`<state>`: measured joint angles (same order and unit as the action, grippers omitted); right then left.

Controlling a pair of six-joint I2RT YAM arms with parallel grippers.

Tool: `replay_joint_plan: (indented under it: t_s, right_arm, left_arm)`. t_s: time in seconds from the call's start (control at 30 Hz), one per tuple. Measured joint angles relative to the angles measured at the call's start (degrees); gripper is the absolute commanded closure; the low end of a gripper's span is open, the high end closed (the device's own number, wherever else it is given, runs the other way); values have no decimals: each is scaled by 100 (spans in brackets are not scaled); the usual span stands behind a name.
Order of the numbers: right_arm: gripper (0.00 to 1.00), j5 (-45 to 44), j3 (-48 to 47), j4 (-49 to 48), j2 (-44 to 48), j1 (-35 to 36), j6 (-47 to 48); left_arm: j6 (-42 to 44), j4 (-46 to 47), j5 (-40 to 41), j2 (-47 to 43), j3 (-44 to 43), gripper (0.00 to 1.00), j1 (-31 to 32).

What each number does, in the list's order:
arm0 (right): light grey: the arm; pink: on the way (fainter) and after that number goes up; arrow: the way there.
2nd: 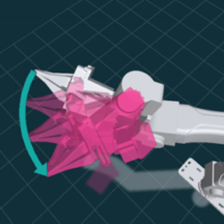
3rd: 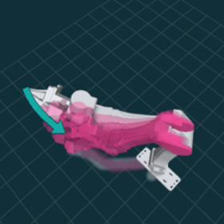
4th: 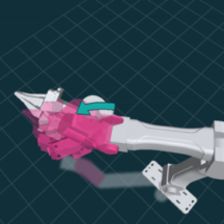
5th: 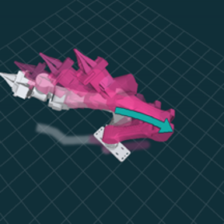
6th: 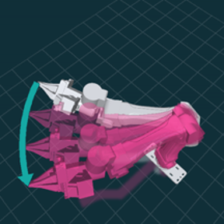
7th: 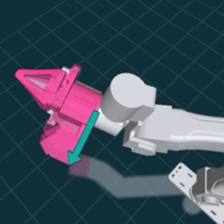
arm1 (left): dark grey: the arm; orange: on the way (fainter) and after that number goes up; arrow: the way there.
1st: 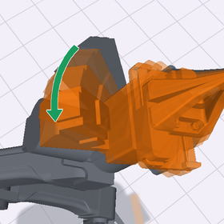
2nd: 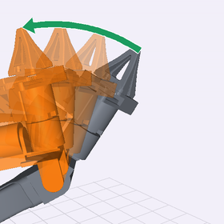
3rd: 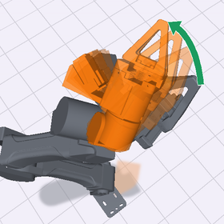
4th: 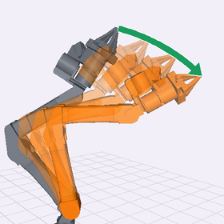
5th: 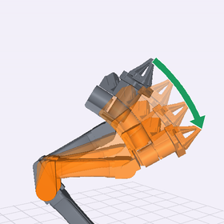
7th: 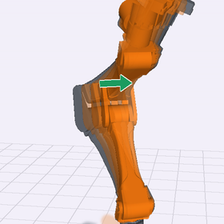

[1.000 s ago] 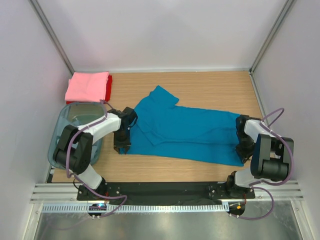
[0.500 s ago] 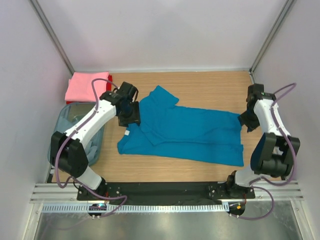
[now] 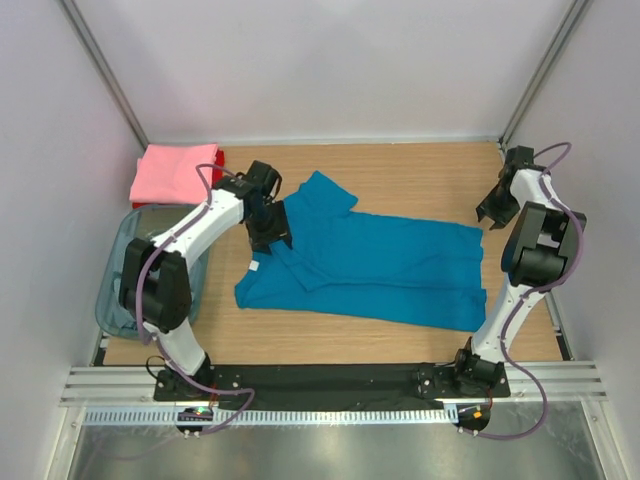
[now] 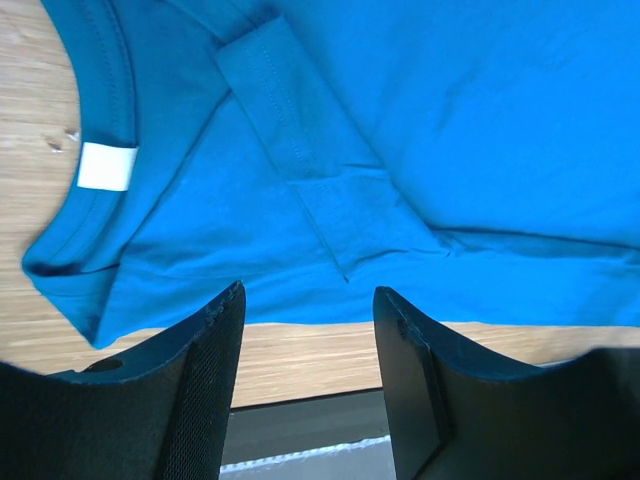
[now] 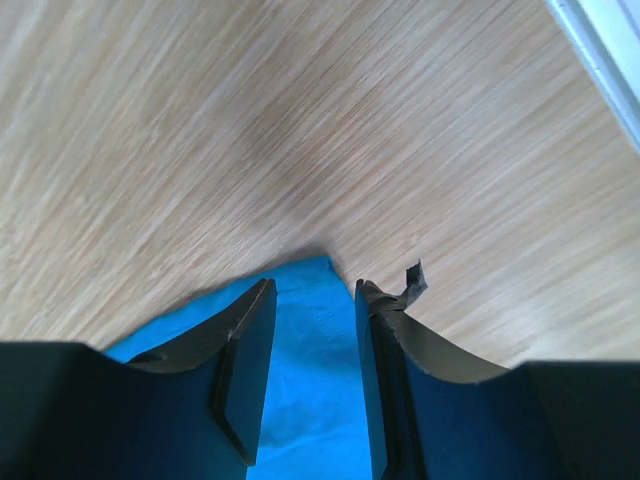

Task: Fold and stack the t-shirts
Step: Fold the tshirt

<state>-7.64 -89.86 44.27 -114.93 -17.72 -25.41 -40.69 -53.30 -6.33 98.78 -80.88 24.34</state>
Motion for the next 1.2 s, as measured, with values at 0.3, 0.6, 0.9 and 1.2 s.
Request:
replay_joint_plan:
  t_s: [0.3,0.6,0.9,1.2]
  right_arm:
    - [67,227,310,-286,-170,-39,195]
    - [99,210,284,-498,-334,-39,267]
    - [99,236,267,-741,-372,-39,354]
    - [62,-105,-149,-286,-415,-39,271]
  left_arm:
    - [-157,74,-92,428,-11,45,0]
    - [-195,72,33,654,-199,45,0]
    - [-133,-17,372,772,-249,45,-17]
    - [-90,-164,452,772,-260,45,-70]
